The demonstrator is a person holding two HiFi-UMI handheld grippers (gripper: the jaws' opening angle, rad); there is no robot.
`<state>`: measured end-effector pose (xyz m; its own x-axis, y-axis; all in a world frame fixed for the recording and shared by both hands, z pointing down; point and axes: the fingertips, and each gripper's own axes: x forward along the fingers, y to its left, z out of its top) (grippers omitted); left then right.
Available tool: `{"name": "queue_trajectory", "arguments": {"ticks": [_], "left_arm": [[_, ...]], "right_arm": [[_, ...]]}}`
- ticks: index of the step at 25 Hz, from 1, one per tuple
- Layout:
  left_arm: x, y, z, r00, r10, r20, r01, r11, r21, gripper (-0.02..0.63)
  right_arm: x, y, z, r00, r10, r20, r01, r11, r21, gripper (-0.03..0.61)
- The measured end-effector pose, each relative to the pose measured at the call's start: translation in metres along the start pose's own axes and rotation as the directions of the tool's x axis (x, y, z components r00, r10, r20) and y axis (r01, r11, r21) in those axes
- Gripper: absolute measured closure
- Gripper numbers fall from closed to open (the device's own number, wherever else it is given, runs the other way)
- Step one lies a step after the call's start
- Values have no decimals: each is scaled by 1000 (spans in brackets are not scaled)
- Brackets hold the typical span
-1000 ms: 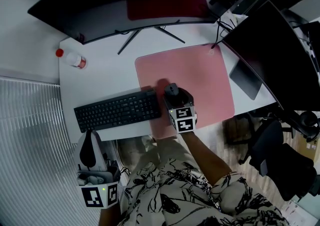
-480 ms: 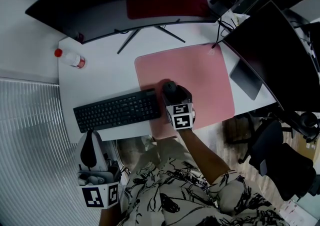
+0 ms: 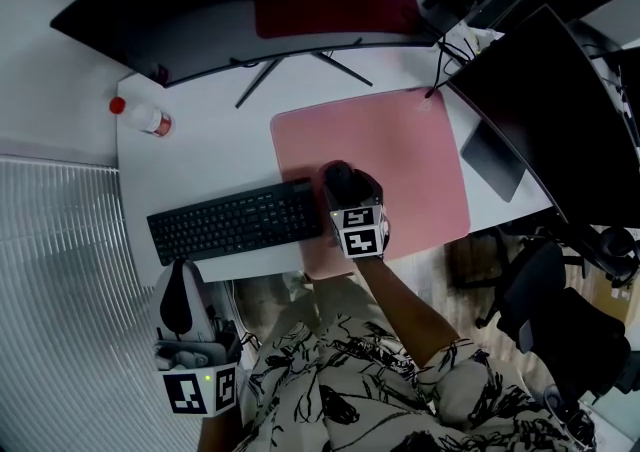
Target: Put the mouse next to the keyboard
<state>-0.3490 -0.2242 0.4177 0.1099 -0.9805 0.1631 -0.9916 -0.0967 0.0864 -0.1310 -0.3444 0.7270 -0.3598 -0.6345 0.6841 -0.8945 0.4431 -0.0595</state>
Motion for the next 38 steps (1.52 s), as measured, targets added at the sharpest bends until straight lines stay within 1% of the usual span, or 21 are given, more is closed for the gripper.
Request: {"name": "queue_trajectory", "arguments": {"ticks": [2, 5, 6, 7, 8, 11, 16, 18, 21, 23, 25, 27, 28, 29, 30, 35, 38], "left_arm": [[0, 1, 0, 1000, 1, 2, -1, 1000, -2, 609], [0, 2, 1, 1000, 1, 8, 0, 1000, -5, 609], [0, 2, 2, 1000, 1, 11, -1, 1000, -6, 609], [1, 3, 2, 1000, 1, 13, -1, 1000, -6, 609], [1, 4, 3, 1000, 2, 15, -2, 1000, -7, 609], [0, 4, 6, 1000, 3, 25, -3, 1000, -6, 609], [-2, 7, 14, 999, 1, 51, -1, 1000, -1, 609], [-2, 9, 18, 998, 2, 61, -1, 1000, -1, 609], [-5, 12, 24, 997, 3, 79, -4, 1000, 3, 609], [-7, 13, 28, 996, 5, 87, -6, 1000, 8, 609], [-8, 15, 32, 996, 5, 90, -6, 1000, 13, 609], [-8, 16, 34, 996, 2, 93, -3, 1000, 17, 609], [-8, 17, 36, 995, 0, 96, -1, 1000, 18, 609], [-8, 18, 36, 995, -2, 99, 0, 1000, 19, 609], [-8, 19, 37, 995, -2, 102, 0, 1000, 20, 609], [-11, 24, 47, 992, 0, 125, -4, 1000, 26, 609], [-14, 25, 55, 990, 1, 142, -6, 999, 34, 609]], "right_arm": [[1, 1, -1, 1000, 4, -6, -4, 1000, -6, 273], [2, 7, -2, 999, 45, -4, -45, 999, -11, 268], [1, 9, 1, 998, 60, 5, -60, 998, -22, 247], [0, 12, 5, 997, 71, 17, -70, 997, -37, 208], [-2, 13, 8, 997, 78, 28, -77, 996, -50, 199], [-9, 15, 18, 994, 93, 57, -90, 994, -61, 189], [-28, 10, 35, 988, 116, 103, -108, 991, -79, 195], [-38, 8, 45, 984, 122, 127, -110, 990, -93, 257], [-56, 2, 62, 978, 116, 174, -98, 990, -105, 326], [-71, -1, 77, 970, 113, 216, -92, 990, -107, 398], [-86, -1, 91, 958, 135, 253, -109, 988, -112, 455], [-99, 2, 105, 947, 160, 279, -127, 983, -131, 489], [-106, 3, 111, 943, 163, 292, -125, 982, -142, 537], [-113, 2, 117, 938, 161, 306, -120, 981, -151, 568], [-119, 2, 122, 933, 161, 321, -115, 981, -155, 577], [-148, -1, 147, 909, 158, 386, -95, 979, -178, 575], [-168, -4, 163, 885, 158, 438, -96, 982, -162, 575]]}}
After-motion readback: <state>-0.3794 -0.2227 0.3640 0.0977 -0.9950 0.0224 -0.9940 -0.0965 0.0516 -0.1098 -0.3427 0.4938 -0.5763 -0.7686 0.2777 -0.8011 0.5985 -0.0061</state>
